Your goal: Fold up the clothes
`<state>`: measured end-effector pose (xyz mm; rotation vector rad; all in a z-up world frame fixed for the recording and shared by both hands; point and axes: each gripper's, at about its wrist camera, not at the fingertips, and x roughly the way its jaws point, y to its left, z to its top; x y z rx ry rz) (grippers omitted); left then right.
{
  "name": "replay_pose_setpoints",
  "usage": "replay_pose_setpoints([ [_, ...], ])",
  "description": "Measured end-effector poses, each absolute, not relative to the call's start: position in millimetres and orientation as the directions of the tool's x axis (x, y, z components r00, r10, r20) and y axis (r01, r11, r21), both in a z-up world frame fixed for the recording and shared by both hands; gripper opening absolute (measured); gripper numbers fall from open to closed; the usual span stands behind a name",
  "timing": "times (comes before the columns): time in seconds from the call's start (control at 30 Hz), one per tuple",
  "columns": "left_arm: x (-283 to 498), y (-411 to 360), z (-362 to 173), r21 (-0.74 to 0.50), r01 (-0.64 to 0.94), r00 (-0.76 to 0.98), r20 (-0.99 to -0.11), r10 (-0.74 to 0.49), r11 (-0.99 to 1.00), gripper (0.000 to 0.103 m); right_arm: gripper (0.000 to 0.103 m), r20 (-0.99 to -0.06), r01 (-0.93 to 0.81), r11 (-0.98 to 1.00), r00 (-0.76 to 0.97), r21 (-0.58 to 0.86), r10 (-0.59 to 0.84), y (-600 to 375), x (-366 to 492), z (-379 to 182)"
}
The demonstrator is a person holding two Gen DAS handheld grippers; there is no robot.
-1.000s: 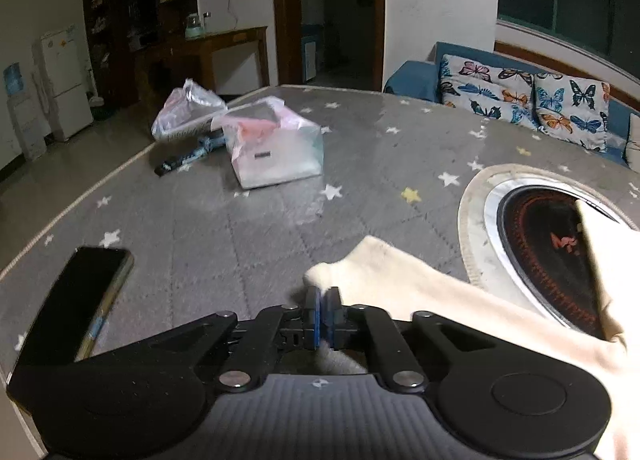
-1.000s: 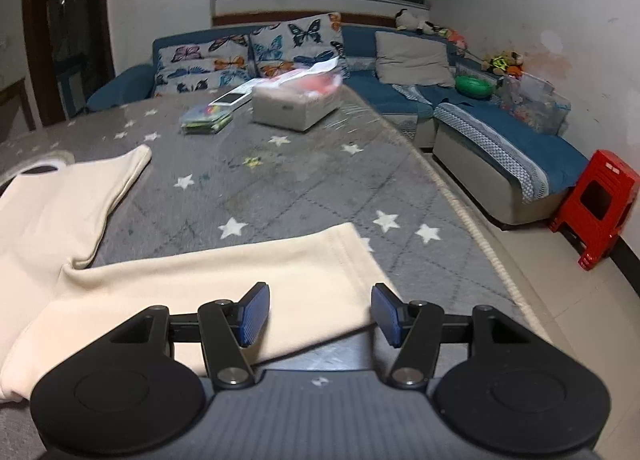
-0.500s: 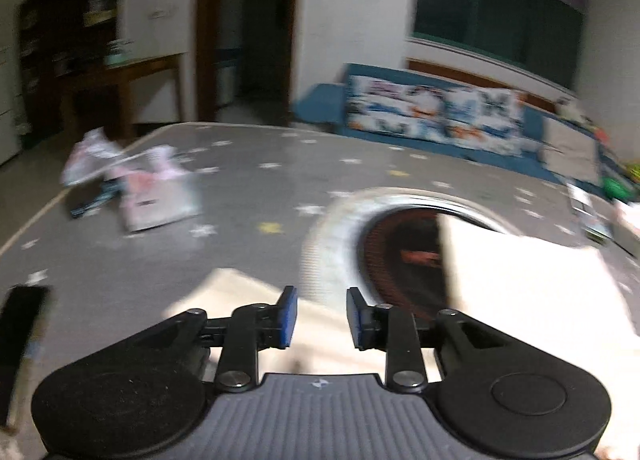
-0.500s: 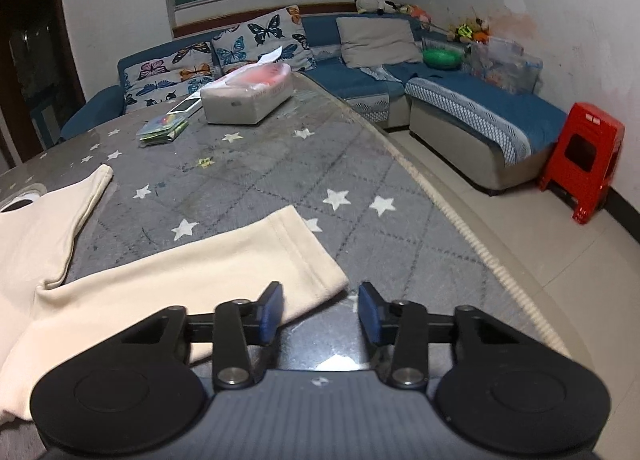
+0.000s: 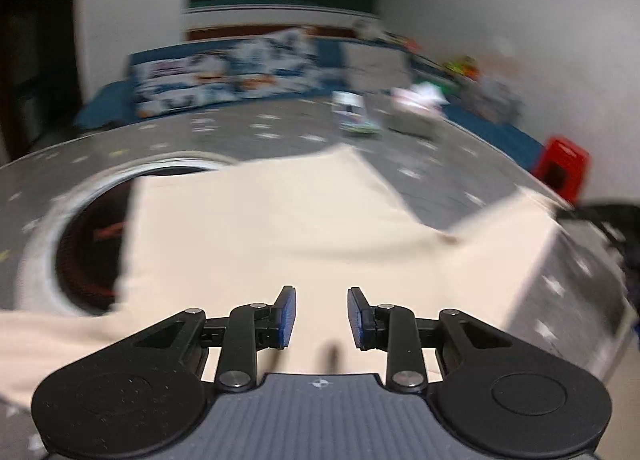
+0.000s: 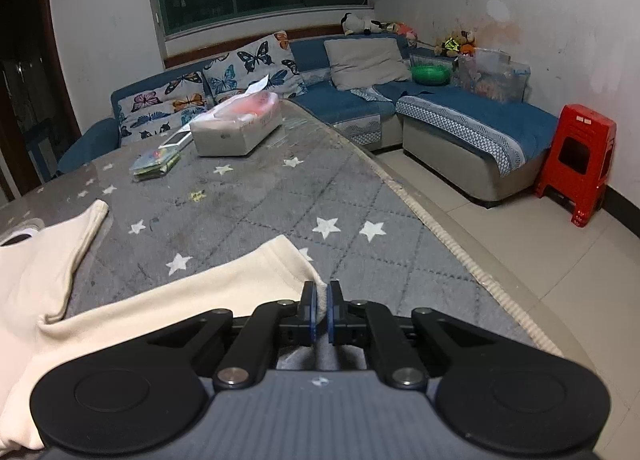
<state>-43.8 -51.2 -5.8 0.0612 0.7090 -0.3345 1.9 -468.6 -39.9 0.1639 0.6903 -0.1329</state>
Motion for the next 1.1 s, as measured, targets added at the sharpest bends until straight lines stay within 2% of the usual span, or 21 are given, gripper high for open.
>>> replay_pose_setpoints([
  [0.23, -52, -95, -22, -0.040, 0.432, 0.654, -0.673, -0.344, 0.901, 0.031, 0.004, -0.634, 0.180, 0.974, 0.771, 0.135, -0.055, -472, 0, -42],
  [0.57, -55, -105, -29, -0.046, 0.464, 0.647, -0.665, -0.374, 0.885, 0.032, 0.004, -0.514, 0.064, 0.985, 0.857, 0.160, 0.028, -452, -21, 20],
  [0.87, -65, -40, -2, -0.091, 0.339, 0.735, -0.596, -0.324, 0.936, 0.041, 0.004, -0.405, -0.218, 0.971, 0.882, 0.100, 0.240, -367, -38, 93],
  [1.1, -83, 29, 5, -0.124, 0.178, 0.793, -0.569, -0.217, 0.976, 0.043, 0.004, -0.400, -0.479, 0.877, 0.797, 0.041, 0.453, -267, -37, 116],
])
